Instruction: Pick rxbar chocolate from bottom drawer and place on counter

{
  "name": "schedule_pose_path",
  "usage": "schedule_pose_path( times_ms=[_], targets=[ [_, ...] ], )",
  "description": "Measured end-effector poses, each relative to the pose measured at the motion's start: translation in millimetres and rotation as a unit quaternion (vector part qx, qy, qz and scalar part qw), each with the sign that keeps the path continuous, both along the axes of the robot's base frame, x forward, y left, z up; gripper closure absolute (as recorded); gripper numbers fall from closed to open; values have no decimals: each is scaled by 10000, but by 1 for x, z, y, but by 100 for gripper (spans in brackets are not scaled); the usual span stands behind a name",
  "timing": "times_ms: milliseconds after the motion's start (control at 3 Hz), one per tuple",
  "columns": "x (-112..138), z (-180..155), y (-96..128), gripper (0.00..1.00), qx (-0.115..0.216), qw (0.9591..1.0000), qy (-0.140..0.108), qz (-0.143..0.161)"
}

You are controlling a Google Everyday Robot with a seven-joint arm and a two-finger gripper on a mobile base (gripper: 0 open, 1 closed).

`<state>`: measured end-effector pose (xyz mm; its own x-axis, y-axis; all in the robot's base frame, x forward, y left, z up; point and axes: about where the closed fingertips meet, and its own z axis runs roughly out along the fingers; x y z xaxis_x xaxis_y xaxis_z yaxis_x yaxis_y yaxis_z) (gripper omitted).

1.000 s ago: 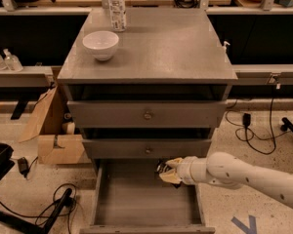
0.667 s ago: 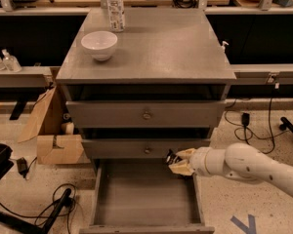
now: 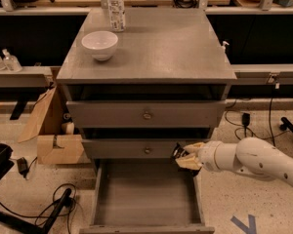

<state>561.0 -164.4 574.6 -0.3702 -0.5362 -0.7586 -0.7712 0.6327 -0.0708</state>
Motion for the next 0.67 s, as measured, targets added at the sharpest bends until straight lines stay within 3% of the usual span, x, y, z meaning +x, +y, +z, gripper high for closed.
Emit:
schedule_pose_path(
  times_ms=[333,667],
  targets=[
    [-1,19,0,100,-28,10000,-19,64],
    [-12,66,-8,100,1,10000,-17,49]
  ],
)
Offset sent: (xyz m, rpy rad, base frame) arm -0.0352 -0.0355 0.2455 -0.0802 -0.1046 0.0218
